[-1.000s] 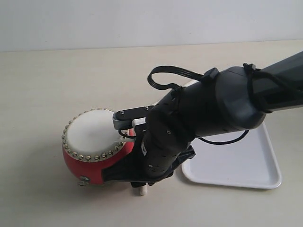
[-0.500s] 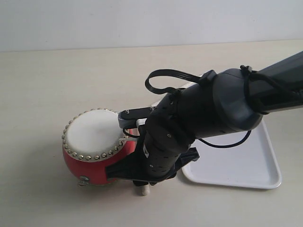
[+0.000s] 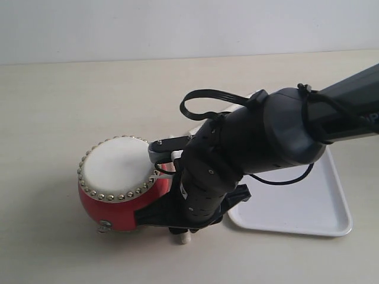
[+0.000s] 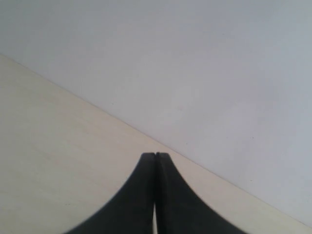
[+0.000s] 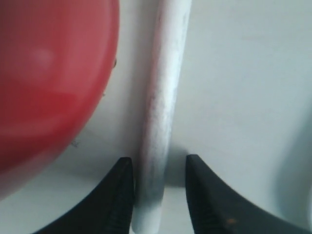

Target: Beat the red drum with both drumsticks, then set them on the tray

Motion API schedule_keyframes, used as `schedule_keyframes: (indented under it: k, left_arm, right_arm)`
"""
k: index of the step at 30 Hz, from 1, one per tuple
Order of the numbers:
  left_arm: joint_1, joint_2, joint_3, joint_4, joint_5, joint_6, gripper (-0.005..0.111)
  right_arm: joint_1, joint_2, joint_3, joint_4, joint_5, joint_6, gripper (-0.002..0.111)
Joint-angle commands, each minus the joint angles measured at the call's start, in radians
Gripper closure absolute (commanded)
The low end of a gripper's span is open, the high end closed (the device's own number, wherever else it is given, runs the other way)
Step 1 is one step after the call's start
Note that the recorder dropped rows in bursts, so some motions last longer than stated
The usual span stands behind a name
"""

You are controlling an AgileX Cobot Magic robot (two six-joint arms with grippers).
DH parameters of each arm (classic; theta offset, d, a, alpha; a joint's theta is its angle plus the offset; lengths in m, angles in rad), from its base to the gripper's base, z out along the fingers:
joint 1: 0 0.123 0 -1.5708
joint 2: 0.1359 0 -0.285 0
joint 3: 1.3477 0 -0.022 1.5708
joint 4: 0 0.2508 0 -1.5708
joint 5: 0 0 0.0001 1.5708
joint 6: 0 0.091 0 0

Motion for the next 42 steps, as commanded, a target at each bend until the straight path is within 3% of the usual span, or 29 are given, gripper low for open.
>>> schedule_keyframes:
  k: [1,10,16,32,37,42]
  left_arm:
    - [0.000,-0.006,0.002,-0.004,0.005,-0.005,0.107]
    - [0.000,-0.006,0.002,-0.004,0.005,-0.005,0.107]
    - [0.000,-0.006,0.002,-0.004,0.005,-0.005,0.107]
    - [0.000,-0.006,0.002,-0.004,-0.001,-0.053,0.107]
    - [0.001,-0.006,0.002,-0.004,-0.063,-0.101,0.107]
    - [0.001,0.013,-0.098,-0.004,-0.056,-0.091,0.107]
  right_arm:
    - [0.001,0.007,0.003,-0.021,0.006,0.000,0.074]
    - [0.001,0.009,0.003,-0.014,0.038,0.002,0.087]
    - [0.001,0.009,0.003,-0.014,0.041,0.012,0.108]
    - [-0.008,-0.163,0.003,-0.205,0.137,0.055,0.108]
    - [-0.008,-0.270,0.003,-0.269,0.161,0.059,0.108]
    - [-0.008,-0.429,0.003,-0.339,0.200,0.060,0.108]
